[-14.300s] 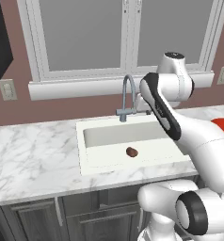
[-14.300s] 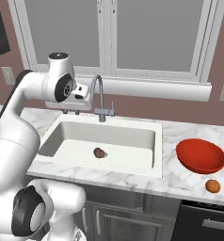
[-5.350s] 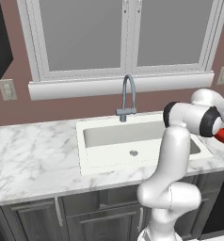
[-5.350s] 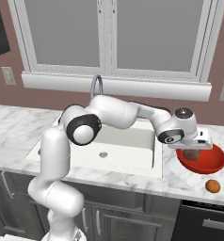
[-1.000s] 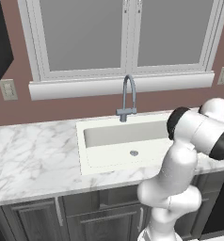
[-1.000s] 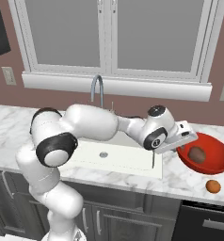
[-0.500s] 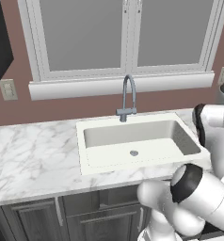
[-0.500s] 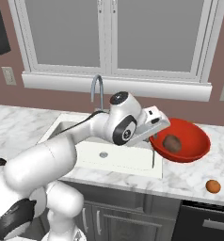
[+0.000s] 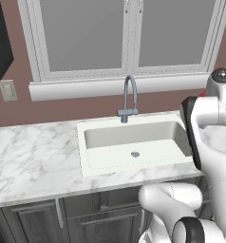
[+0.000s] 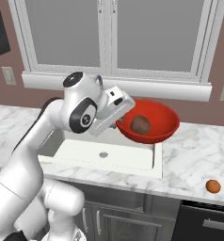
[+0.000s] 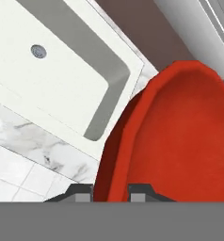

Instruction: Pick the potato from the sink and place it in the bowl. Then pick the bowl and place it in the microwave. Then close the microwave door and press the start button.

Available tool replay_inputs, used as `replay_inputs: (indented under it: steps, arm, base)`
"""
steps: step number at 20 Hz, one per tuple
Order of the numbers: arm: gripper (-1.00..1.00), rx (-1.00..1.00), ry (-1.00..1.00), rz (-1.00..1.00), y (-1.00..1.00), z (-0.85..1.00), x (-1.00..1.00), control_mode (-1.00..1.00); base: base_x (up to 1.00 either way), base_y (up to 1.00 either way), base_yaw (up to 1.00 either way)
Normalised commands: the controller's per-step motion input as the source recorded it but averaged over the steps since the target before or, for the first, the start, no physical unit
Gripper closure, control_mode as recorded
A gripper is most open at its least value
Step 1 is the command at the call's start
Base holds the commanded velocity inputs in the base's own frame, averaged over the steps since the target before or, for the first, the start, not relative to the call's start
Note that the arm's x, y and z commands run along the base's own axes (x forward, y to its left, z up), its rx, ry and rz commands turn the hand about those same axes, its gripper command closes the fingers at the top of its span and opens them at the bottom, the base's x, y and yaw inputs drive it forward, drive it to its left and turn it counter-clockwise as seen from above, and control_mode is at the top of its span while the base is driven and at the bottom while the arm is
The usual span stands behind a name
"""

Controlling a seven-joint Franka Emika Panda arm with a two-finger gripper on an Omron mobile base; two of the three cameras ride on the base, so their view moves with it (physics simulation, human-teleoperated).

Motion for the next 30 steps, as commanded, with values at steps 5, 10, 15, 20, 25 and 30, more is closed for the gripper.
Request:
replay_inputs:
  steps: [5,10,15,20,25,30]
  arm:
    - [1.0,0.0,0.1,0.28,0.92,0.91,-0.32,-1.0]
    - [1.0,-0.02,-0.02,0.25,0.88,0.4,-0.13,-1.0]
    - [1.0,-0.02,-0.17,0.21,0.6,0.18,-0.2,-1.0]
    - [1.0,0.0,-0.12,0.22,0.32,0.0,-0.03,-1.0]
    - [1.0,0.0,-0.05,0.24,0.28,0.0,0.0,-1.0]
    - [1.0,0.0,0.0,0.09,0.02,0.0,0.0,-1.0]
  base:
    - [0.0,0.0,0.0]
    - [0.0,0.0,0.0]
    - [0.0,0.0,0.0]
    - [0.0,0.0,0.0]
    - [0.0,0.0,0.0]
    - [0.0,0.0,0.0]
